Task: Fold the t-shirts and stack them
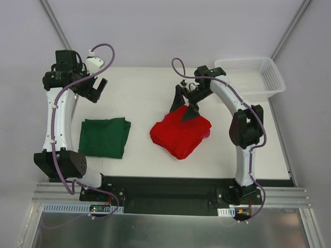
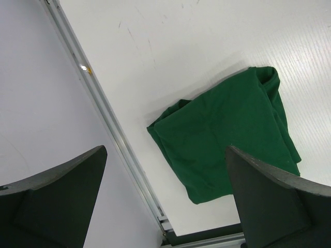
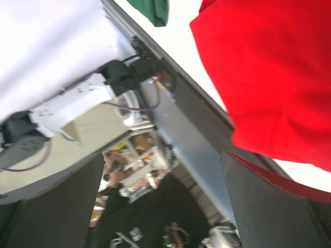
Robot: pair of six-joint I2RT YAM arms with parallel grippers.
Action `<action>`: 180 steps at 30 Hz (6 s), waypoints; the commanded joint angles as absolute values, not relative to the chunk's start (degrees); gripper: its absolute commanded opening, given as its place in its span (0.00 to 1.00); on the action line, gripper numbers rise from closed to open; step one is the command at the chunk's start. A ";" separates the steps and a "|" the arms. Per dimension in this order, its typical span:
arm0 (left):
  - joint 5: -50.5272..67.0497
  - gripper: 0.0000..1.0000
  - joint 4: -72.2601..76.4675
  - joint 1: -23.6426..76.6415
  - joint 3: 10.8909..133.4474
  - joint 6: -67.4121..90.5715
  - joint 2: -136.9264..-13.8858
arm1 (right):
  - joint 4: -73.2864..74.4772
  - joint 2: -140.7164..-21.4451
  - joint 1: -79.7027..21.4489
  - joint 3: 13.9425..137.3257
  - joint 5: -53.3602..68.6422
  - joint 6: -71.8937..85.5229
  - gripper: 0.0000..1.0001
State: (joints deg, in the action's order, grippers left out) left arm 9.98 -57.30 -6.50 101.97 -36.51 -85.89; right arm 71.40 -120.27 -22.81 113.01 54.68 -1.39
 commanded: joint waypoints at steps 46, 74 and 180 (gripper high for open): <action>11.78 0.97 -56.95 -7.12 101.69 -36.74 -85.61 | 92.20 -105.73 -30.41 107.76 33.66 -170.67 1.00; 9.41 0.96 -57.04 -7.21 98.26 -37.27 -84.90 | 73.48 -121.81 -34.10 107.04 37.44 -170.86 1.00; 10.64 0.96 -57.22 -7.21 103.01 -37.00 -90.09 | 78.75 -134.03 -41.48 121.29 12.04 -84.38 1.00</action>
State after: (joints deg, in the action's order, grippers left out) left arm 8.97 -57.28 -6.50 101.65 -36.91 -91.11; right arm 72.97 -132.05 -40.82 119.39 11.33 -91.46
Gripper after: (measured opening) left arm 0.963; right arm 0.996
